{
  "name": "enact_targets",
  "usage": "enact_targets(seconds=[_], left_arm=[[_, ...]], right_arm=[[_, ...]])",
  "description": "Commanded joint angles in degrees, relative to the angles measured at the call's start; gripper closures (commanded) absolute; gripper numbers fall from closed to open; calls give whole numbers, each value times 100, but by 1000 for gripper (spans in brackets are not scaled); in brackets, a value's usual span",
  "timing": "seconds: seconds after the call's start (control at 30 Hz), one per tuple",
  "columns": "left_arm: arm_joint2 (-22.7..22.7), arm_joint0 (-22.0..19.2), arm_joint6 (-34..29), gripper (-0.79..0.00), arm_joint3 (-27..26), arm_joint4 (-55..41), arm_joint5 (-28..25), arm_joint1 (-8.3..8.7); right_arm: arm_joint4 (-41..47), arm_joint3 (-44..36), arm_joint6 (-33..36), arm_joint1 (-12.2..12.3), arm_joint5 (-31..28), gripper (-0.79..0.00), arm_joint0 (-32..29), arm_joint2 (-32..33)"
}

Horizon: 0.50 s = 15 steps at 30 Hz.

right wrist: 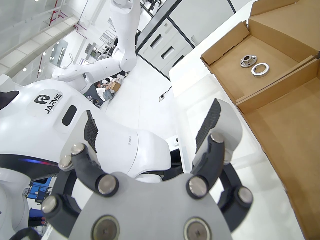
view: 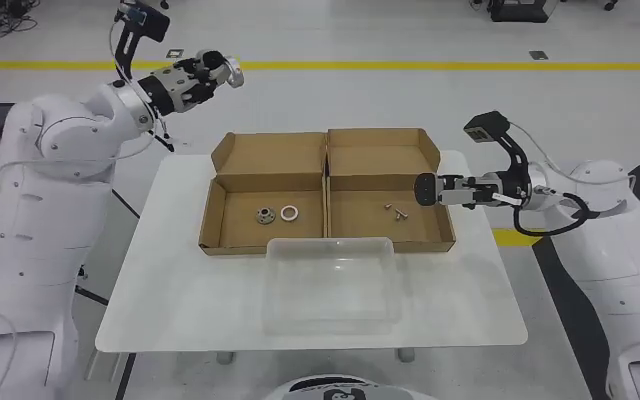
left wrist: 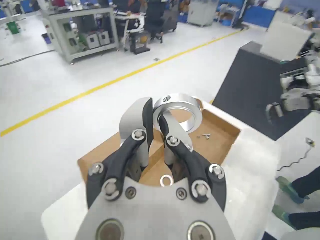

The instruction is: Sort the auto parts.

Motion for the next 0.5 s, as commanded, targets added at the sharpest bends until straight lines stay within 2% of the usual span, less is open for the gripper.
enact_targets(seconds=[0.0,0.17,0.33,0.47], left_arm=[[143,-31,-182,0,95,469,109,-1],[385,-106,-732,0,303,1234,145,14],[723,-345,-1838,0,655,1529,-499,30],[986,-588,-2161,0,941,1661,-977,6]], right_arm=[[0,0,0,0,0,-785,0,0],[0,0,0,0,0,-785,0,0],[0,0,0,0,0,-785,0,0],[0,0,0,0,0,-785,0,0]])
